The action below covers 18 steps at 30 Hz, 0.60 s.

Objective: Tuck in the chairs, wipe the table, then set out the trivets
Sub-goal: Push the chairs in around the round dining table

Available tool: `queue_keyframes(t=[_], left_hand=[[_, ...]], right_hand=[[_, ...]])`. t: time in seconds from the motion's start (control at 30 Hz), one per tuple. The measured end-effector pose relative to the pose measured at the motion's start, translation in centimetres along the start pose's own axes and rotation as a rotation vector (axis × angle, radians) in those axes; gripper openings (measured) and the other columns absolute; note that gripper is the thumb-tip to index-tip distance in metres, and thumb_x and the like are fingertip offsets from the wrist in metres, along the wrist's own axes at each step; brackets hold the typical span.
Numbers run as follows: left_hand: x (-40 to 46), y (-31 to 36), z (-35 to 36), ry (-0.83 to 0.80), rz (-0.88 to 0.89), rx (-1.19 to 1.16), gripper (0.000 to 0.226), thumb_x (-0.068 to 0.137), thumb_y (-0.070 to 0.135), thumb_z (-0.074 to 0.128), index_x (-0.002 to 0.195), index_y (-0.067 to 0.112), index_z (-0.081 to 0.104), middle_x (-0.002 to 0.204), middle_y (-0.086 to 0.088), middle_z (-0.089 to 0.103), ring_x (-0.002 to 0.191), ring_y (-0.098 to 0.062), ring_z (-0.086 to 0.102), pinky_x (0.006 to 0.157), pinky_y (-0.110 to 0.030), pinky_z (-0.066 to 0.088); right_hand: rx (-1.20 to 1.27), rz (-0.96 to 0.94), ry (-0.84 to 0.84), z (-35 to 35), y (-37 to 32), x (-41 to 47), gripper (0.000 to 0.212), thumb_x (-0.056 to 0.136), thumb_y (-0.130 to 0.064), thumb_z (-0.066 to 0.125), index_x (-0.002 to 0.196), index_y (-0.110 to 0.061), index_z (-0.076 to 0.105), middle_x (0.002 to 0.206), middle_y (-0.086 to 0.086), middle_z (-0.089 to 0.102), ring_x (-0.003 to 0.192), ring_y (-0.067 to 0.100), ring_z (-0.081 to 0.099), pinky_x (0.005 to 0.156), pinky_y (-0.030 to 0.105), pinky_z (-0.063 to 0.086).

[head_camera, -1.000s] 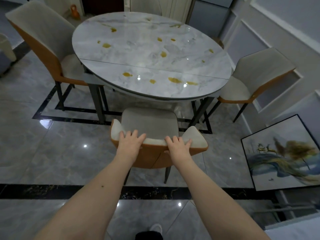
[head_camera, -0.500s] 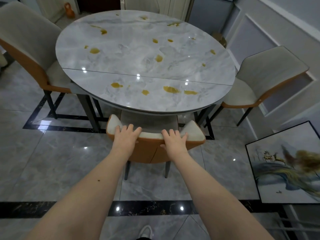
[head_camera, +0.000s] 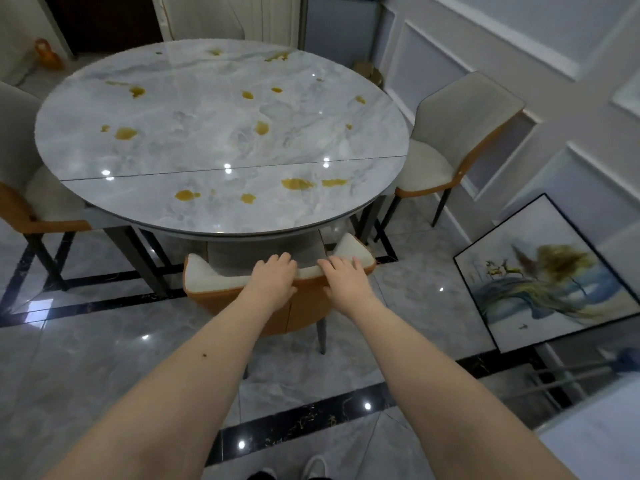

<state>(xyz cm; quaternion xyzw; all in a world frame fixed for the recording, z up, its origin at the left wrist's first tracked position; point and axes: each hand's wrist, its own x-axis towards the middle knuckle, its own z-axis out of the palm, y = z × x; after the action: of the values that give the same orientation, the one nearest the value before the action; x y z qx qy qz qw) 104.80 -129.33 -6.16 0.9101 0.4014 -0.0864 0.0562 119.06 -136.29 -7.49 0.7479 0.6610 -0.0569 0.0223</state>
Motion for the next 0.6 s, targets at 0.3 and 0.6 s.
queue_keyframes(t=[0.3, 0.6], left_hand=[[7.3, 12.1, -3.4, 0.007, 0.286, 0.047, 0.032, 0.094, 0.028, 0.046, 0.124, 0.015, 0.048, 0.124, -0.007, 0.049, 0.115, -0.026, 0.049, 0.093, -0.038, 0.039], [18.7, 30.6, -3.4, -0.02, 0.421, 0.008, 0.034, 0.092, 0.022, 0.047, 0.124, 0.012, 0.049, 0.124, -0.008, 0.048, 0.116, -0.027, 0.048, 0.089, -0.039, 0.042]], right_hand=[[0.13, 0.335, 0.037, -1.6, 14.1, -5.3, 0.06, 0.093, -0.01, 0.046, 0.147, -0.016, 0.023, 0.143, 0.006, 0.038, 0.131, 0.024, 0.036, 0.109, 0.037, 0.027], [0.185, 0.493, -0.003, -2.2, 32.8, -9.2, 0.06, 0.095, -0.014, 0.046, 0.149, -0.015, 0.02, 0.147, 0.007, 0.035, 0.133, 0.026, 0.035, 0.107, 0.037, 0.027]])
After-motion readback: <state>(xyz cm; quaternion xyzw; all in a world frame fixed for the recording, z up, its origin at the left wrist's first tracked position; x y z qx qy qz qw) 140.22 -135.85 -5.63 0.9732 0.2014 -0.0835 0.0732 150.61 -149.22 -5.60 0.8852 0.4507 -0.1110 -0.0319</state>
